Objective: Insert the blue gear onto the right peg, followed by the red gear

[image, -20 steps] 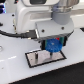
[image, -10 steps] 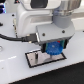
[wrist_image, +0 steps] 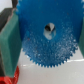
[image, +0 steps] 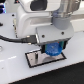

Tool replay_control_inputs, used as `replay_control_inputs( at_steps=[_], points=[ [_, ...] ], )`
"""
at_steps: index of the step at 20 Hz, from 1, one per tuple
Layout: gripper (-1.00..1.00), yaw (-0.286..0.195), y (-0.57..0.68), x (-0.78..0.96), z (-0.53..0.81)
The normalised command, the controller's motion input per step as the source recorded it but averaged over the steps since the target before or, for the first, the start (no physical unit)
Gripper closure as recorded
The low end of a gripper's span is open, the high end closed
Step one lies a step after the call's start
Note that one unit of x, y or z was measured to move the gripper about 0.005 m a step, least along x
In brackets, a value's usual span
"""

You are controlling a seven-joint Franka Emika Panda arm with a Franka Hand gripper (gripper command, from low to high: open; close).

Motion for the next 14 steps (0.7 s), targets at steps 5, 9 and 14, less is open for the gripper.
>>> replay_control_inputs(
  at_steps=[5,9,14],
  points=[
    [1.0,0.0,0.0,0.07,0.24],
    [1.0,0.0,-0.07,0.06,-0.01],
    [1.0,0.0,-0.12,0.08,-0.14]
  ],
)
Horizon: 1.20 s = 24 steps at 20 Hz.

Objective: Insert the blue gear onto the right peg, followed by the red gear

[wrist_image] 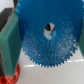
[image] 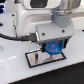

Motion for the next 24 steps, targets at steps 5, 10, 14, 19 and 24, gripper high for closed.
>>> replay_control_inputs(
  at_steps=[5,10,14,19,24],
  points=[
    [1.0,0.0,-0.01,0.05,-0.14],
    [1.0,0.0,0.16,0.0,0.17],
    [1.0,0.0,0.07,0.05,-0.05],
    [1.0,0.0,-0.06,0.13,0.07],
    [1.0,0.0,-0.06,0.11,0.08]
  ],
)
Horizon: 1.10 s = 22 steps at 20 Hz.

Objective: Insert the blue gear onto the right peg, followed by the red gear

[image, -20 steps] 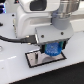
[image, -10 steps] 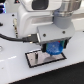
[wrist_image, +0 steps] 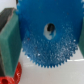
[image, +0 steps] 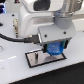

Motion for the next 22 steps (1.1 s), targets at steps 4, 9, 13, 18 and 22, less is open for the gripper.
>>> replay_control_inputs(
  at_steps=[4,9,13,18,22],
  points=[
    [1.0,0.0,0.0,-0.02,0.27],
    [1.0,0.0,-0.03,0.06,0.26],
    [1.0,0.0,-0.07,0.18,0.01],
    [1.0,0.0,-0.02,0.22,-0.03],
    [1.0,0.0,0.0,0.27,-0.08]
  ],
)
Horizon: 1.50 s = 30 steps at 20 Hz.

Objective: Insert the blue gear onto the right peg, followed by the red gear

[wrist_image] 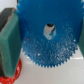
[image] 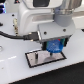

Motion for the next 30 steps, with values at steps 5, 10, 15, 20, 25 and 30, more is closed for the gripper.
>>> replay_control_inputs(
  at_steps=[5,10,15,20,25,30],
  points=[
    [1.0,0.0,-0.01,0.22,-0.15],
    [1.0,0.0,-0.02,0.09,0.15],
    [1.0,0.0,-0.14,-0.02,0.23],
    [1.0,0.0,-0.02,0.16,0.12],
    [1.0,0.0,-0.03,0.18,-0.01],
    [1.0,0.0,-0.02,0.17,-0.1]
  ],
)
